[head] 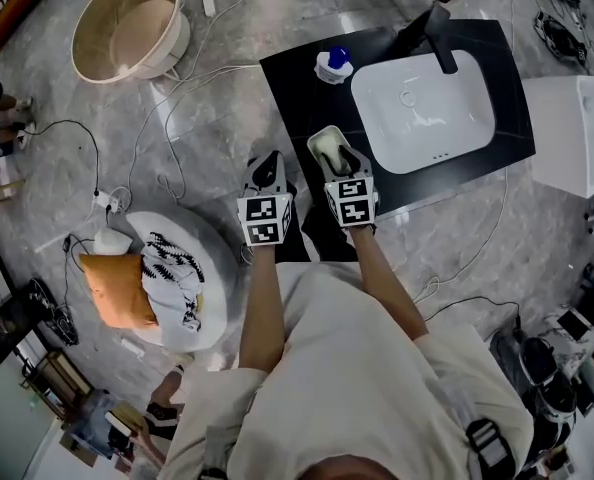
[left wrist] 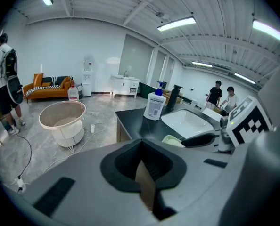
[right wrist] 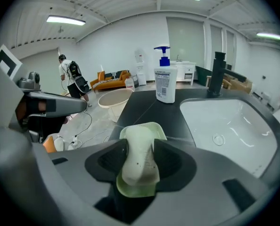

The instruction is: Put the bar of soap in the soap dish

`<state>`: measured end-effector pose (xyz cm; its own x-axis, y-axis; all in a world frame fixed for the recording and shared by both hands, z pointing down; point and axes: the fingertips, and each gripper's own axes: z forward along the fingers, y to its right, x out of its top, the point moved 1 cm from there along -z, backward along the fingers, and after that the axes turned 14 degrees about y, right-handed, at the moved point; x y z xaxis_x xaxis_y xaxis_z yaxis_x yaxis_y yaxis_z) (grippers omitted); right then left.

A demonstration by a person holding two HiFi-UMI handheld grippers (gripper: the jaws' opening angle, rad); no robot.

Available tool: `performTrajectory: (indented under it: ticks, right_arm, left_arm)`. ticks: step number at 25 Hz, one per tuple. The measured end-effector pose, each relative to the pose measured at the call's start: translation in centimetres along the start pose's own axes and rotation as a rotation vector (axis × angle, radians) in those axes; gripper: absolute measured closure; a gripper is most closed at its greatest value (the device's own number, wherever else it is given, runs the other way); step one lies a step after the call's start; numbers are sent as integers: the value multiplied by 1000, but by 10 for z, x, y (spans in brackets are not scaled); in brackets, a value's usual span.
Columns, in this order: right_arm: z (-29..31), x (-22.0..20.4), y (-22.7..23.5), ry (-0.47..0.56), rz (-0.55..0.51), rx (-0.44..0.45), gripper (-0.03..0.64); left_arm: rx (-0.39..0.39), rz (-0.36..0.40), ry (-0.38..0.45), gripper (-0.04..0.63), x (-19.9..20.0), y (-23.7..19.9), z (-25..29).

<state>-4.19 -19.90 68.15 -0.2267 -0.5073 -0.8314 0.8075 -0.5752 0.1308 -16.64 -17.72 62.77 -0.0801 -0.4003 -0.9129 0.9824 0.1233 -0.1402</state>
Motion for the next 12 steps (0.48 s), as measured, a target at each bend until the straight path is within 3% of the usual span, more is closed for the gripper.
performTrajectory:
  ticks: [12]
  right_arm:
    - [4,2,-4,-4,6,-4,434]
  left_arm:
    - [4,-1,-1,589,0,-6,0]
